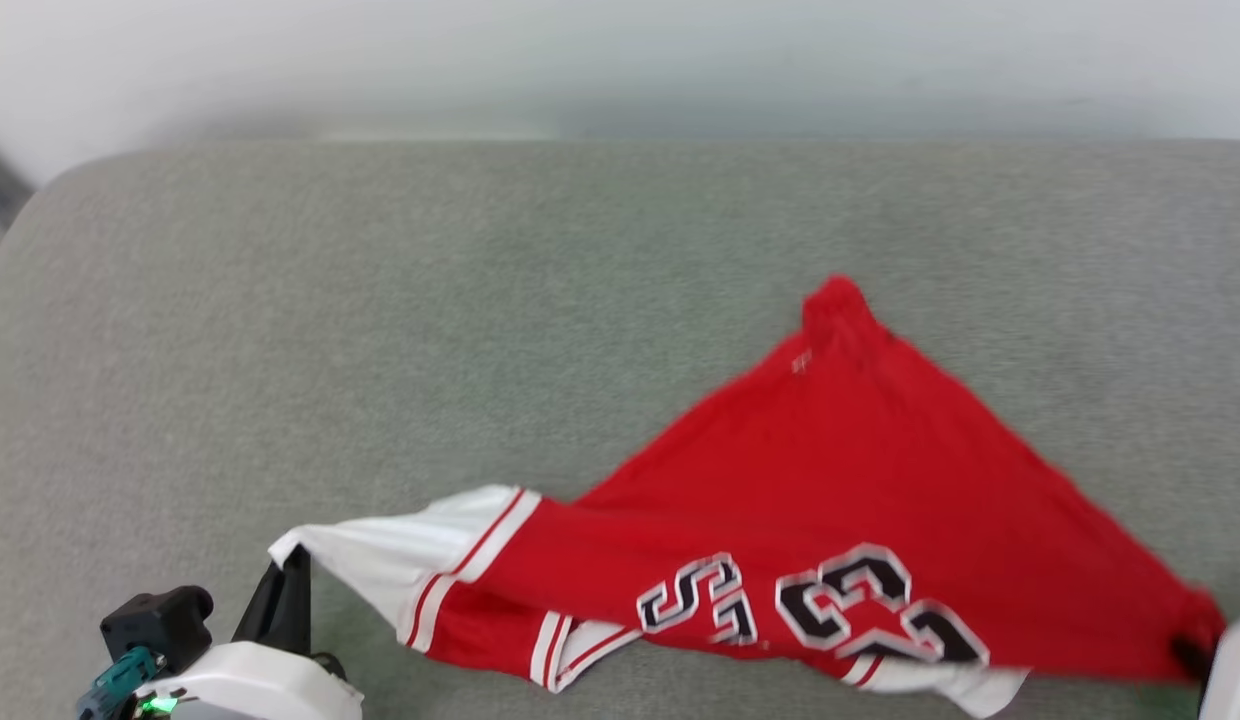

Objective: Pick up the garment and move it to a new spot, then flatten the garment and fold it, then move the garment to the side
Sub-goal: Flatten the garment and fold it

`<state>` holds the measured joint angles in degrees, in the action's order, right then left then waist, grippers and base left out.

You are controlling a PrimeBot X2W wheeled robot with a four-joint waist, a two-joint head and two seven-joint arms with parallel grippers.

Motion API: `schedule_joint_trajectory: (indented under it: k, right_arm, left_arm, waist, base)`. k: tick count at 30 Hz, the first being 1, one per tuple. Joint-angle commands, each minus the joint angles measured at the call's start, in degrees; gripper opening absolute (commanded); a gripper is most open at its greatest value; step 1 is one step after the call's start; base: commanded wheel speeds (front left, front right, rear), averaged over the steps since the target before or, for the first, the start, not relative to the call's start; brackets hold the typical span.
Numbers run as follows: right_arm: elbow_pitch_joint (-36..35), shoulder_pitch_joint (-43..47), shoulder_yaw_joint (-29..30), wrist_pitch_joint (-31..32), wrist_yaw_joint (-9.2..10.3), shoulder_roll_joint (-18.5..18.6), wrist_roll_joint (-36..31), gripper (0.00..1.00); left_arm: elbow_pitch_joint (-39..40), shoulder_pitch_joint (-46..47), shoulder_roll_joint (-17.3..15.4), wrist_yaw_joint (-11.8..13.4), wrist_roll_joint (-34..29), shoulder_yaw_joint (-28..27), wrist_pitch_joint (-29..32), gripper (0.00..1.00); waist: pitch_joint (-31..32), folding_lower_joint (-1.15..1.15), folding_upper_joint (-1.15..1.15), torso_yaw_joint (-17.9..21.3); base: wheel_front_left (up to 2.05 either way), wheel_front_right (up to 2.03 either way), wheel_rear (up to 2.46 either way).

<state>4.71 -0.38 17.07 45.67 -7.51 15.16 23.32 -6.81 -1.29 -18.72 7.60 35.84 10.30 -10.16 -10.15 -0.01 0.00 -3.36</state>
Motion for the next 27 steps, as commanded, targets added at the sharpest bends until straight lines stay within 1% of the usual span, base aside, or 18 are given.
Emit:
schedule_joint_trajectory:
  k: [1,6,9,10,11,14,15,16,18,19,21,24,26,27]
  right_arm:
    - [-0.6,2.9,1.1,-0.7,0.04,-1.2,0.4,0.0]
    - [-2.7,13.0,4.9,-3.3,0.05,-8.5,0.1,0.0]
    - [-3.0,16.6,5.8,-5.9,0.05,-11.1,1.1,0.0]
    - [-2.6,17.4,5.7,-6.9,0.05,-11.7,1.7,0.2]
    - [-2.2,18.0,5.7,-8.4,0.04,-12.0,2.3,1.0]
    - [-1.4,17.2,5.0,-16.2,0.04,-12.3,4.7,1.0]
    - [-1.5,16.2,5.0,-20.6,0.03,-12.3,4.6,1.0]
    - [-1.1,15.1,4.8,-24.5,0.03,-12.2,5.8,1.0]
    - [-0.3,13.5,4.2,-32.6,0.03,-12.3,5.1,1.0]
    - [0.1,12.3,3.8,-35.9,0.03,-12.3,5.4,1.0]
    - [0.8,9.8,3.0,-41.5,0.03,-12.3,3.4,1.0]
    - [2.3,4.8,0.9,-47.0,0.03,-12.1,0.7,1.0]
    - [4.4,1.1,-1.1,-48.2,0.03,-10.8,0.0,1.0]
    - [4.4,1.1,-1.1,-48.2,0.03,-10.8,0.0,1.0]
  left_arm:
    - [-0.3,-0.8,-0.4,0.4,0.3,-0.5,0.2,0.0]
    - [-1.3,-2.2,-1.2,0.5,1.1,-1.0,0.9,0.0]
    - [-1.2,-2.7,-1.3,0.7,1.3,-0.9,1.3,0.0]
    - [-1.1,-2.9,-1.3,0.6,1.4,-0.8,1.4,0.0]
    - [-1.0,-3.0,-1.2,0.6,1.4,-0.6,1.6,0.0]
    - [-0.7,-2.9,-1.2,0.6,1.3,-0.2,1.9,0.0]
    - [-0.6,-2.8,-1.2,0.5,1.2,0.0,1.9,0.0]
    - [-0.4,-2.6,-1.2,0.5,1.1,0.2,2.0,0.0]
    - [-0.2,-2.1,-1.2,0.4,0.9,0.5,2.1,0.0]
    - [0.0,-2.0,-1.2,0.4,0.8,0.7,2.2,0.0]
    - [0.5,-1.7,-1.1,0.5,0.6,1.0,2.1,0.0]
    - [1.8,-0.9,-0.9,0.4,0.0,1.8,2.2,0.0]
    - [2.7,-0.2,-0.7,0.6,-0.3,2.4,2.3,0.0]
    - [2.7,-0.2,-0.7,0.6,-0.3,2.4,2.3,0.0]
  waist:
    - [2.0,0.01,0.0,2.2]
    - [3.2,0.01,0.0,3.2]
    - [3.5,0.01,0.0,3.6]
    - [3.6,0.01,0.0,3.7]
    - [3.7,0.01,0.0,3.7]
    - [3.9,0.01,0.0,3.9]
    - [4.0,0.01,0.0,3.8]
    - [4.0,0.01,0.0,3.8]
    - [4.2,0.01,0.0,3.6]
    - [4.2,0.01,0.0,3.4]
    - [4.2,0.01,0.0,3.2]
    - [3.6,0.01,0.0,2.3]
    - [2.9,0.01,0.0,1.7]
    - [2.9,0.01,0.0,1.7]
  base:
    - [0.0,0.0,0.0]
    - [0.0,0.0,0.0]
    - [0.0,0.0,0.0]
    - [0.0,0.0,0.0]
    - [0.0,0.0,0.0]
    - [0.0,0.0,0.0]
    - [0.0,0.0,0.0]
    - [0.0,0.0,0.0]
    - [0.0,0.0,0.0]
    - [0.0,0.0,0.0]
    - [0.0,0.0,0.0]
    - [0.0,0.0,0.0]
    - [0.0,0.0,0.0]
    - [0.0,0.0,0.0]
